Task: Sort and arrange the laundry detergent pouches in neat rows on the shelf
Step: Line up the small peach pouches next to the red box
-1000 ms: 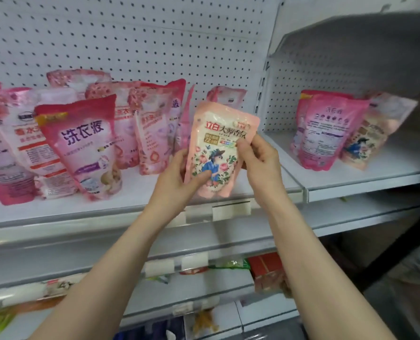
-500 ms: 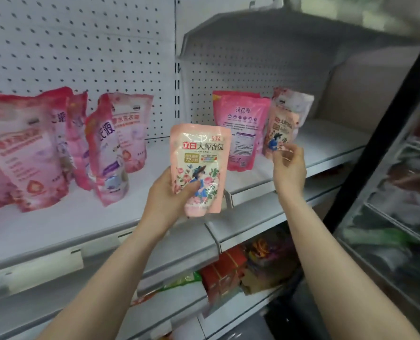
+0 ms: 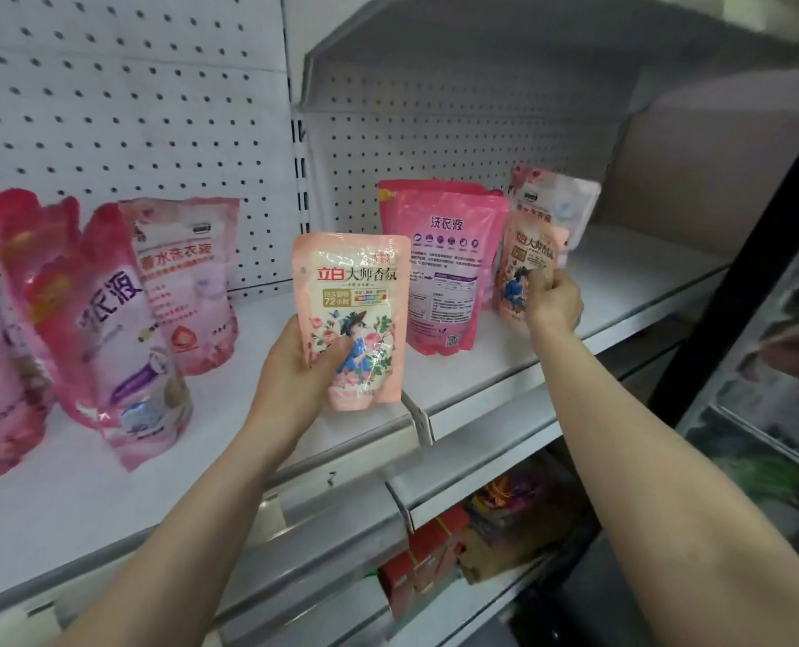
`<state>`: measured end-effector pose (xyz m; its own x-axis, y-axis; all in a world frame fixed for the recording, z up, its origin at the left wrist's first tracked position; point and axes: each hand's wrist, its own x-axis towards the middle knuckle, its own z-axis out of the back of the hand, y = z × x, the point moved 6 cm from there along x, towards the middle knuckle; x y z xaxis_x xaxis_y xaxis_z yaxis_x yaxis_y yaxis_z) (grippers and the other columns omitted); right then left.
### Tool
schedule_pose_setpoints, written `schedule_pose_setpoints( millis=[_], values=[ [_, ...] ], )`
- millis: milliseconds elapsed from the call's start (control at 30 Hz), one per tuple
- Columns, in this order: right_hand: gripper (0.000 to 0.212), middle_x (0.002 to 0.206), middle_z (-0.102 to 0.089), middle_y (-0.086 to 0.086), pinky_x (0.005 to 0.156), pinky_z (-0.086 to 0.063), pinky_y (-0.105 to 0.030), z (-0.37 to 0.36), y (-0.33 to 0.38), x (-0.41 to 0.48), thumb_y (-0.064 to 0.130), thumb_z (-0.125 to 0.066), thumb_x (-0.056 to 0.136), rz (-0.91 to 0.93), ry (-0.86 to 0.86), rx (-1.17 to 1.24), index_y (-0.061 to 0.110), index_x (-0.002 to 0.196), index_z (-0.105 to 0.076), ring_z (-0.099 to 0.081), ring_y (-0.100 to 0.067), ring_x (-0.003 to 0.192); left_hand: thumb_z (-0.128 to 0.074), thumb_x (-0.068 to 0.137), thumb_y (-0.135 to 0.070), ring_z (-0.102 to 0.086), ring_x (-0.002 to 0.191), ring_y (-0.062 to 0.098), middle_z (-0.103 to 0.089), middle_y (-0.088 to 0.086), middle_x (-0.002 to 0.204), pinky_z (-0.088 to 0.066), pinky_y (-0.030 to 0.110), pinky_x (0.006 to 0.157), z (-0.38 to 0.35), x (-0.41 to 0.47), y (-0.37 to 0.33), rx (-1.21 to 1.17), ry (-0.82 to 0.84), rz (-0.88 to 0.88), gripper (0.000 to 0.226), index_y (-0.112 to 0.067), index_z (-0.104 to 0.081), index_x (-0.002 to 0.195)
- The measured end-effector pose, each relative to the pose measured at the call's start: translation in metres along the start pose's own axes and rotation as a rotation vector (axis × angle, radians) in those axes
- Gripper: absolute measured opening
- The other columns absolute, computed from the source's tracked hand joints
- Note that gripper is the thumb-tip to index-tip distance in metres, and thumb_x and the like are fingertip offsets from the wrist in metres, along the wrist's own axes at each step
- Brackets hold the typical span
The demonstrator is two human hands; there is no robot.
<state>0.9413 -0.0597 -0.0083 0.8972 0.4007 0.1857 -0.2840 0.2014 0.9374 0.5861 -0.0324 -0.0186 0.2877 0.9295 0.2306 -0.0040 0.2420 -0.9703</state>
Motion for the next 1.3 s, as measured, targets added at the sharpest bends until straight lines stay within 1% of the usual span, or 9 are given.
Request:
schedule_pose_setpoints(
  millis=[100,200,333,467,567,633,900,1033,1300],
  values=[
    [0.028,0.105,-0.070,-0.010,0.077,-0.048,-0.031,0.008,-0.005,0.000,0.033,-0.047,0.100,0.011,-0.014,0.079,0.015,0.109,-0.067,-0.065,-0.031,0.097,-0.062,0.092,-0.020,-0.070,0.100,0.018,-0.071,-0.003,0.113,-0.055,0.052,0.088,-0.005,-0.002,-0.001,-0.004,-0.025,0.014,0.027,-0.025,-0.058,0.119],
    [0.026,0.096,-0.071,-0.004,0.082,-0.055,-0.038,0.023,0.001,-0.009,0.036,-0.044,0.099,0.070,-0.024,0.158,0.020,0.098,-0.064,-0.068,-0.025,0.091,-0.062,0.092,-0.020,-0.070,0.099,0.019,-0.071,-0.002,0.113,-0.055,0.052,0.088,-0.012,-0.008,-0.003,-0.024,-0.072,0.037,0.029,-0.022,-0.057,0.120],
    [0.022,0.088,-0.072,0.003,0.078,-0.059,-0.040,0.049,0.009,-0.038,0.038,-0.046,0.097,0.135,0.049,0.257,0.025,0.092,-0.063,-0.071,-0.014,0.081,-0.063,0.092,-0.019,-0.070,0.099,0.020,-0.071,0.001,0.113,-0.055,0.052,0.088,-0.022,-0.026,-0.008,-0.060,-0.157,0.055,0.028,-0.021,-0.057,0.119],
    [0.019,0.078,-0.072,0.007,0.071,-0.060,-0.043,0.070,-0.004,-0.077,0.038,-0.054,0.092,0.136,0.154,0.353,0.032,0.077,-0.064,-0.072,-0.016,0.076,-0.065,0.089,-0.019,-0.071,0.098,0.022,-0.071,0.004,0.112,-0.055,0.052,0.087,-0.031,-0.056,-0.009,-0.062,-0.250,0.060,0.033,-0.016,-0.057,0.121],
    [0.021,0.075,-0.071,0.004,0.066,-0.059,-0.042,0.076,-0.020,-0.107,0.031,-0.057,0.095,0.106,0.275,0.366,0.023,0.077,-0.064,-0.072,-0.018,0.071,-0.063,0.091,-0.014,-0.071,0.096,0.022,-0.072,0.005,0.110,-0.057,0.050,0.084,-0.038,-0.085,-0.004,-0.074,-0.297,0.081,0.029,-0.015,-0.058,0.120],
    [0.022,0.076,-0.072,0.000,0.066,-0.059,-0.046,0.075,-0.026,-0.127,0.029,-0.057,0.096,0.115,0.368,0.362,0.019,0.077,-0.063,-0.073,-0.024,0.073,-0.062,0.092,-0.012,-0.071,0.096,0.022,-0.072,0.004,0.109,-0.057,0.049,0.084,-0.038,-0.108,0.001,-0.076,-0.322,0.103,0.027,-0.016,-0.058,0.118],
    [0.019,0.086,-0.076,-0.002,0.076,-0.060,-0.052,0.050,-0.030,-0.210,0.028,-0.057,0.097,0.082,0.703,0.370,0.023,0.082,-0.066,-0.075,-0.018,0.081,-0.061,0.092,-0.012,-0.071,0.098,0.021,-0.072,0.004,0.111,-0.056,0.050,0.086,0.000,-0.201,0.011,-0.057,-0.484,0.181,0.026,-0.016,-0.058,0.118],
    [0.016,0.087,-0.077,0.000,0.076,-0.061,-0.051,0.037,-0.016,-0.252,0.029,-0.058,0.097,0.108,0.821,0.360,0.025,0.085,-0.068,-0.075,-0.016,0.081,-0.061,0.092,-0.010,-0.072,0.090,0.013,-0.072,-0.002,0.104,-0.059,0.041,0.080,0.034,-0.233,0.008,-0.074,-0.561,0.167,0.021,-0.020,-0.059,0.111],
    [0.016,0.080,-0.075,0.008,0.072,-0.062,-0.045,0.000,0.026,-0.365,0.023,-0.060,0.096,0.221,0.967,0.338,0.029,0.082,-0.066,-0.074,-0.008,0.075,-0.059,0.093,-0.011,-0.071,0.096,0.020,-0.072,0.004,0.109,-0.059,0.033,0.073,0.143,-0.294,0.011,-0.081,-0.645,0.180,0.029,-0.011,-0.055,0.122]
  ],
)
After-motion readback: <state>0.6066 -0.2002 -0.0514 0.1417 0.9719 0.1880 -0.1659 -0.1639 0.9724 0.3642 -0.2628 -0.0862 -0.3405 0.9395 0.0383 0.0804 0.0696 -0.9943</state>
